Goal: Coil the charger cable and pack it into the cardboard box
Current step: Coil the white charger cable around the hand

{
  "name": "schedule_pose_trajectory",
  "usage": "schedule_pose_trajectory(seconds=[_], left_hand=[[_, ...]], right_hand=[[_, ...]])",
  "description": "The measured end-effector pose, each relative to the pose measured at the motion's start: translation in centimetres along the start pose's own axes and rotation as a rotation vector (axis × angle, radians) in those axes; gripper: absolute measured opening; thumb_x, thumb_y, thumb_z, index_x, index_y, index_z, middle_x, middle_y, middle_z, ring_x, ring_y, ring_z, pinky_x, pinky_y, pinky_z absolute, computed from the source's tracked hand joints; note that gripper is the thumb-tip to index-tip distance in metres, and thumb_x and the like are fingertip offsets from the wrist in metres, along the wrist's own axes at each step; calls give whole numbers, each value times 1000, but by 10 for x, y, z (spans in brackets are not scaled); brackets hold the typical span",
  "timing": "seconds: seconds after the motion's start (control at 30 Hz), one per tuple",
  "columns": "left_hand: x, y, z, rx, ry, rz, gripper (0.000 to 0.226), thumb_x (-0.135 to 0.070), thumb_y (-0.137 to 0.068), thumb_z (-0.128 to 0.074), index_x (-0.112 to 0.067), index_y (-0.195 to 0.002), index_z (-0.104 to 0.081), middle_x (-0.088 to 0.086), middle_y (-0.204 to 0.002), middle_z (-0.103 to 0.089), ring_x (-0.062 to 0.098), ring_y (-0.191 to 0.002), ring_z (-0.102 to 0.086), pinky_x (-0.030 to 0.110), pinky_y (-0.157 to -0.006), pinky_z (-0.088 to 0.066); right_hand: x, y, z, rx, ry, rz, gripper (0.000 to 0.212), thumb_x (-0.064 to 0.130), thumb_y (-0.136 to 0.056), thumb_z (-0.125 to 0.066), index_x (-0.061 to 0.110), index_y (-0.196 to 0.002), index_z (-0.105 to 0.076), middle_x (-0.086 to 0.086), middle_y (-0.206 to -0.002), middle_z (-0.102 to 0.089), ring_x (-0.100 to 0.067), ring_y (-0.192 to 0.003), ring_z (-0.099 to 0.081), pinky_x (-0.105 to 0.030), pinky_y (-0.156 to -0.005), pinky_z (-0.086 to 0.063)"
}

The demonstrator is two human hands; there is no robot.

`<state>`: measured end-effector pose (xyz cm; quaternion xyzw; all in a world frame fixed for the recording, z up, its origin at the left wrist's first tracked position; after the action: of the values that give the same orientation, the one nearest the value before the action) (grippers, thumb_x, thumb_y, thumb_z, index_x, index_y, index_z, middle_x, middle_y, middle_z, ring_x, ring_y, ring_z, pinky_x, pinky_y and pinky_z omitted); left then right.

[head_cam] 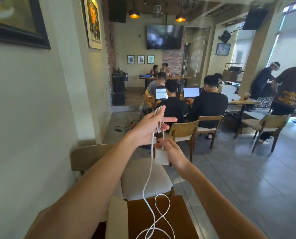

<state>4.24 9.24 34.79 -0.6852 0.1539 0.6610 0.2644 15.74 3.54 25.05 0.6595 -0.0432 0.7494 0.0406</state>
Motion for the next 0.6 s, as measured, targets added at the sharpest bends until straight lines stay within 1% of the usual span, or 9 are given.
schedule_pose_trajectory(seconds=[0.13, 0.2, 0.27, 0.33, 0.4, 0.47, 0.5, 0.53, 0.6], left_hand=[[2, -10, -3, 66, 69, 24, 61, -44, -106, -39, -49, -158, -7, -2, -134, -68, 17, -106, -74, 34, -93, -56], [2, -11, -6, 112, 27, 56, 61, -45, -106, -37, -59, -153, 0, 5, -150, -53, 21, -108, -74, 49, -110, -45], [5, -10, -9, 97, -101, 62, 62, -47, -106, -35, -59, -152, 4, 6, -140, -63, 19, -103, -75, 54, -117, -35], [9, -12, -9, 14, -152, 59, 61, -49, -106, -33, -57, -153, 5, -5, -109, -79, 19, -94, -78, 52, -113, -41], [13, -16, -6, -61, -172, 83, 62, -53, -105, -33, -55, -154, 4, -8, -92, -81, 18, -86, -79, 42, -100, -53], [14, -19, -1, -86, -222, 120, 67, -61, -101, -33, -48, -158, -1, -4, -89, -81, 13, -75, -78, 30, -81, -52], [14, -19, 1, -76, -220, 147, 70, -65, -99, -33, -40, -160, -8, 5, -93, -81, 13, -72, -77, 30, -78, -52], [13, -18, 2, -56, -184, 175, 74, -66, -98, -34, -30, -161, -17, 18, -98, -79, 15, -69, -77, 32, -78, -55], [11, -14, 6, -25, -96, 207, 75, -65, -98, -35, -17, -154, -36, 35, -103, -72, 15, -58, -74, 37, -76, -63]], right_hand=[[3, 2, -5, 133, 116, 114, 44, 33, -102, -40, 41, -143, -55, 12, -140, -62, -13, -132, -52, -40, -113, -35], [3, 2, -4, 154, 195, 115, 51, 36, -102, -36, 38, -151, -48, 10, -152, -53, -14, -142, -44, -42, -120, -29], [3, 4, -5, 151, 259, 92, 54, 47, -101, -33, 36, -151, -48, 7, -155, -50, -16, -144, -41, -44, -122, -26], [5, 10, -6, 179, 264, 88, 46, 53, -100, -36, 35, -131, -65, 7, -142, -60, -16, -134, -50, -45, -119, -32], [8, 16, -7, 219, 274, 105, 37, 47, -102, -41, 27, -103, -72, -1, -120, -71, -17, -118, -60, -46, -115, -37], [11, 22, -5, 262, 272, 121, 36, 40, -109, -40, 19, -94, -64, -15, -104, -75, -25, -106, -67, -48, -112, -41], [12, 24, -3, 282, 240, 135, 36, 38, -111, -39, 16, -94, -61, -18, -93, -72, -30, -98, -69, -49, -110, -44], [12, 27, 0, 298, 195, 154, 35, 37, -111, -39, 14, -95, -59, -17, -80, -66, -32, -86, -68, -52, -106, -48], [11, 28, 6, 297, 117, 169, 35, 37, -110, -42, 10, -99, -61, -5, -70, -50, -20, -68, -55, -53, -97, -53]])
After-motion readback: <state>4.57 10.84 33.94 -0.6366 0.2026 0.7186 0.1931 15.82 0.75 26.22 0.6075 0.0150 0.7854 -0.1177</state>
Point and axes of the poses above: each hand's wrist, its own y-axis away from the middle knuckle, its own z-axis out of the back of the hand, x = y × z, the point moved 2 cm from there along -y, towards the middle knuckle
